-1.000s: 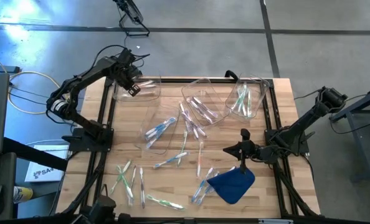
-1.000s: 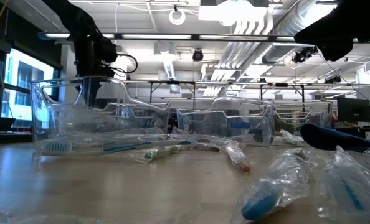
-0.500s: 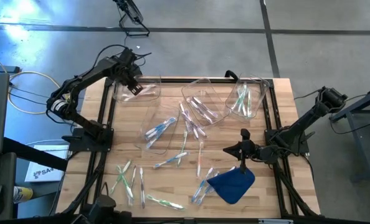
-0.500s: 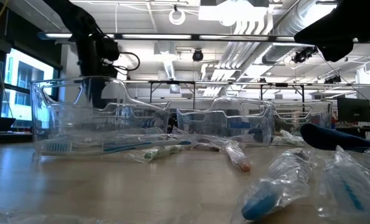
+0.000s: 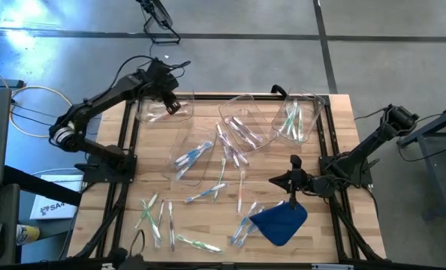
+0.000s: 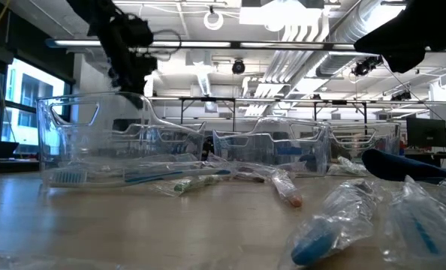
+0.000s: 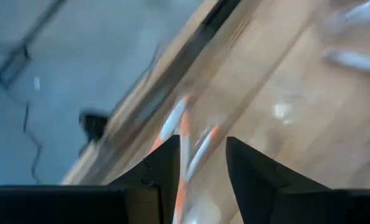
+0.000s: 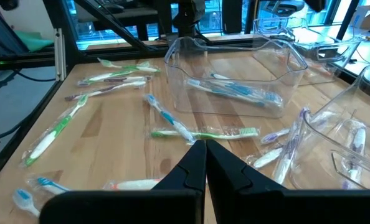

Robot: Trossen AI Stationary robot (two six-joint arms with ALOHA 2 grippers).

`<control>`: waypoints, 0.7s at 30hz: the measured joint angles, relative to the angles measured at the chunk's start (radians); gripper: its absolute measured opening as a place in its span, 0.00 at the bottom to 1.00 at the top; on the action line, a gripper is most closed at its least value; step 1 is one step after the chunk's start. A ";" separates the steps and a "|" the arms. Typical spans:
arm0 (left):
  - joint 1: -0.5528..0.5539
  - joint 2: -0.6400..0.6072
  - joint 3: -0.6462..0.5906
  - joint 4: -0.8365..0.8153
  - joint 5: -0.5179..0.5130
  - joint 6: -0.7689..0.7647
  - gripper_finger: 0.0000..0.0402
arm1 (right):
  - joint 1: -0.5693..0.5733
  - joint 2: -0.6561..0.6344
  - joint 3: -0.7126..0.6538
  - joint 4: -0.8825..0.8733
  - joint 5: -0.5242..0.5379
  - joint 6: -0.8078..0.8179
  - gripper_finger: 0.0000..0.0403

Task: Pick & Place Toothbrushes
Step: Put the green toothbrush into the top right transparent bin

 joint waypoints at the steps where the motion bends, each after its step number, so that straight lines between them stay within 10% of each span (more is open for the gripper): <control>1: -0.020 -0.016 0.000 0.013 0.000 0.005 0.31 | 0.000 0.000 0.000 0.000 0.000 0.000 0.01; 21: -0.575 -0.128 0.000 0.221 -0.107 -0.007 0.31 | 0.000 0.000 0.000 0.000 0.007 -0.030 0.01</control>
